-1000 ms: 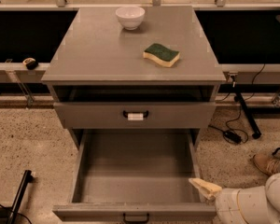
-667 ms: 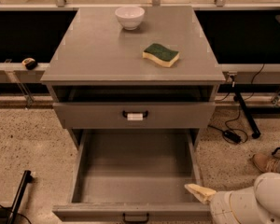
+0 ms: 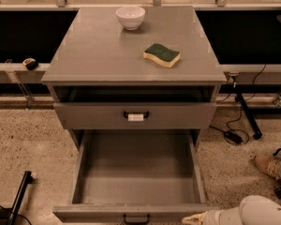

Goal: Close middle drawer

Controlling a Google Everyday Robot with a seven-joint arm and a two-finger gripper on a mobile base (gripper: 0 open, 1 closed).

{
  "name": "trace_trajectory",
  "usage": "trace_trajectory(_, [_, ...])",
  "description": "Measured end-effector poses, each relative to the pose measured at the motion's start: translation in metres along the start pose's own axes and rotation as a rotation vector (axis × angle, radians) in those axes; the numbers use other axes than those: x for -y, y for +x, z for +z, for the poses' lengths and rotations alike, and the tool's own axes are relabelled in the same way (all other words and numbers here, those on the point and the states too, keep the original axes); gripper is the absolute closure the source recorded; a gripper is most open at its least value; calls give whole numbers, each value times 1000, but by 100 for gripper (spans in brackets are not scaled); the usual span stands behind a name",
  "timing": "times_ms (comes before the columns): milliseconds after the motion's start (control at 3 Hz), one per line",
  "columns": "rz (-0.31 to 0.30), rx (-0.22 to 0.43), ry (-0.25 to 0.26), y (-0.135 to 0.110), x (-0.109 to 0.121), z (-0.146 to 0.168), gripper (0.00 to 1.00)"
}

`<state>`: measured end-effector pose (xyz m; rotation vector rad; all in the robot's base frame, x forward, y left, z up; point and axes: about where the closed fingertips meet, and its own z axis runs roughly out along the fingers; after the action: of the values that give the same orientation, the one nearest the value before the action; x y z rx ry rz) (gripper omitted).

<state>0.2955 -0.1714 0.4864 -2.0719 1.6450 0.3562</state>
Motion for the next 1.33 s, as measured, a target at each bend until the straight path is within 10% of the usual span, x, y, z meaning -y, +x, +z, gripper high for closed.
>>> trace_trajectory(667, [-47,42,74,-2,-5,2,85])
trace_trajectory(1333, [68,-11,114,35,8,56,100])
